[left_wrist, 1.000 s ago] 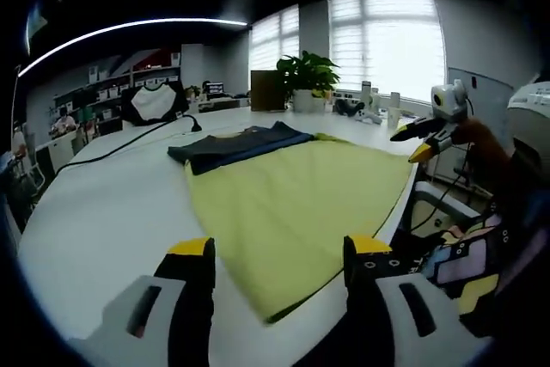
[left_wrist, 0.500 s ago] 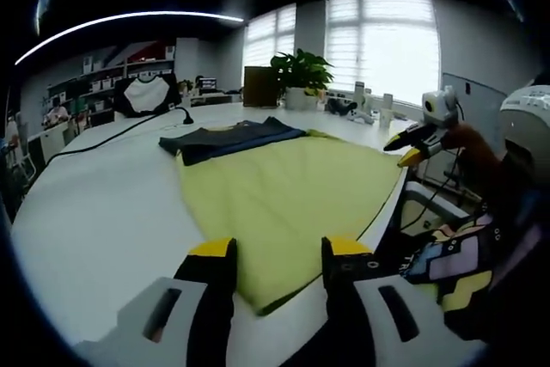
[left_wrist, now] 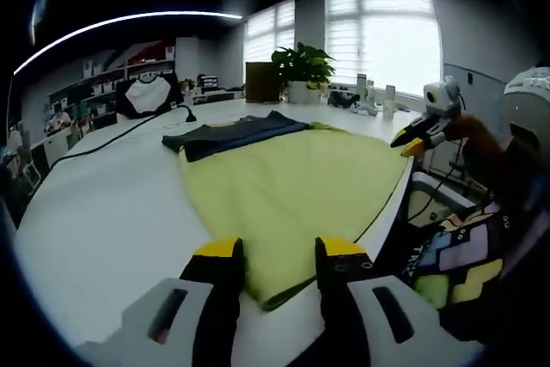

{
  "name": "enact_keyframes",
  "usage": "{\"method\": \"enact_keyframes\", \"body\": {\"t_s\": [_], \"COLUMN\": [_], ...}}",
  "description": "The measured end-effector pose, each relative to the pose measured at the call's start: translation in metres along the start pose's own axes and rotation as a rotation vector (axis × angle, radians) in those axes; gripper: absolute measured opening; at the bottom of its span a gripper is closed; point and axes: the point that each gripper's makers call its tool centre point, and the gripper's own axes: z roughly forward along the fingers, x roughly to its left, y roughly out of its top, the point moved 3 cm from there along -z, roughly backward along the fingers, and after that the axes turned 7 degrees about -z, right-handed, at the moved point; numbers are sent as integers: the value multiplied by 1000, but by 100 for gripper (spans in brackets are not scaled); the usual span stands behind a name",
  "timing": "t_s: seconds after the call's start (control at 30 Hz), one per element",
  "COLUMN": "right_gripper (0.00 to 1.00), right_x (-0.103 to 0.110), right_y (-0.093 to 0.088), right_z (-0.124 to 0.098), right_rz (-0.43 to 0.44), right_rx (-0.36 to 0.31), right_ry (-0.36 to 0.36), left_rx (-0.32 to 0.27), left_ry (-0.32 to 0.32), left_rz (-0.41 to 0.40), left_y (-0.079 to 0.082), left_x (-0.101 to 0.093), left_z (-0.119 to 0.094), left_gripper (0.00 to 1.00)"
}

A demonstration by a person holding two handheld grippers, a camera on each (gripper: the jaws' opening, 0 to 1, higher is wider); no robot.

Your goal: Fold the garment on the visible template until the final outline fits inside the template.

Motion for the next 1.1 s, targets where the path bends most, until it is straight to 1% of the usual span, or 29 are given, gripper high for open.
{"method": "enact_keyframes", "body": {"t_s": [0.1, 0.17, 0.27, 0.33, 0.4, 0.47, 0.53, 0.6, 0.7, 0.73, 0.77, 0.8, 0.87, 0.97, 1.1], "right_gripper": [26, 24, 17, 11, 4, 1, 0, 0, 0, 0, 0, 0, 0, 0, 0], "right_x": [0, 0, 0, -1, 3, 2, 2, 1, 1, 1, 0, 0, -2, 1, 0], "right_y": [0, 0, 1, 1, 3, 3, 3, 3, 3, 3, 3, 3, 3, 4, 5], "right_z": [0, 1, 3, 4, 7, 8, 8, 8, 8, 8, 8, 8, 9, 9, 9], "right_rz": [5, 4, 6, 3, -38, -30, -49, -13, 0, 41, 158, 210, 147, 98, 112], "right_rx": [-8, -16, -28, -34, -69, -70, -69, -70, -78, -85, -86, -87, -97, -81, -74], "right_ry": [0, 2, -2, -11, 12, -2, -3, 0, 3, 9, 8, 12, 16, -6, -5], "left_rx": [9, 11, 3, 1, -3, -7, -10, -15, -23, -26, -30, -34, -42, -41, -45], "left_ry": [0, 5, 32, 35, 49, 64, 69, 74, 77, 79, 81, 83, 90, 90, 90], "left_rz": [-8, -8, 1, -2, 8, 20, 30, 36, 48, 49, 48, 47, 36, 22, 10], "left_y": [0, 0, 1, 0, 1, 1, 1, 1, 0, 0, 0, 0, 0, 1, 1], "left_x": [0, 0, 3, 4, 6, 7, 8, 9, 10, 10, 10, 10, 11, 11, 11], "left_z": [0, 0, 1, 1, 1, 1, 1, 1, 2, 2, 2, 2, 2, 1, 1], "left_gripper": [34, 32, 24, 22, 19, 13, 8, 6, 3, 3, 2, 2, 2, 2, 2]}}
